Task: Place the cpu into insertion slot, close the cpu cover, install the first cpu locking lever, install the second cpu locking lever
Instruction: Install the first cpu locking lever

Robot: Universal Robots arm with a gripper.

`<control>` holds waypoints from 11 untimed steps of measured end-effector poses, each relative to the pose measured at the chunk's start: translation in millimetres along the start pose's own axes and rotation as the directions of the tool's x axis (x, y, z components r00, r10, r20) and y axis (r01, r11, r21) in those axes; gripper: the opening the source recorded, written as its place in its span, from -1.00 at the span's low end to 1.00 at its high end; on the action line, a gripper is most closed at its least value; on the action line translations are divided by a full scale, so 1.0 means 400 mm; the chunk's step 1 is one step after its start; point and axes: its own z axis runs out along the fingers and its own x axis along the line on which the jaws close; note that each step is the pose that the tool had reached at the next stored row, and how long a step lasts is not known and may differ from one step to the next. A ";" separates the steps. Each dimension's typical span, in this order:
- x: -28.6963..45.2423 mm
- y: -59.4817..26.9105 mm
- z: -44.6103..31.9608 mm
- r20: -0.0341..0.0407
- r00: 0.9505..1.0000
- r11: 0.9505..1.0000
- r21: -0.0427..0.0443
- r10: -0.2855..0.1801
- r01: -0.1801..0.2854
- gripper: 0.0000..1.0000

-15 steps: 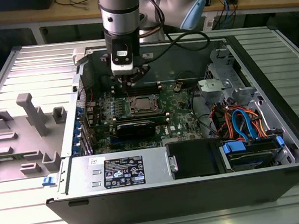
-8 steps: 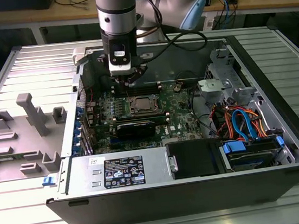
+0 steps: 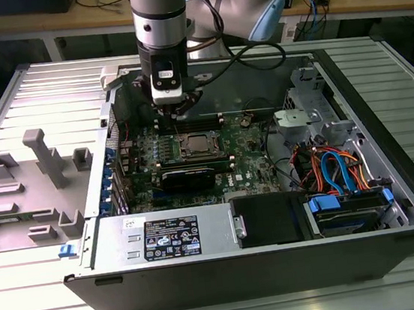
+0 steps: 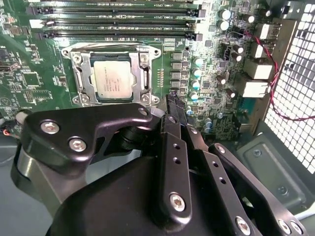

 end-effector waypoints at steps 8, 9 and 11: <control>0.000 0.000 0.000 0.000 1.000 1.000 0.000 -0.008 0.008 -0.79; 0.000 0.000 0.000 0.000 1.000 1.000 0.000 -0.008 0.008 -0.79; 0.000 0.000 0.000 0.000 1.000 1.000 0.000 -0.009 0.009 -0.79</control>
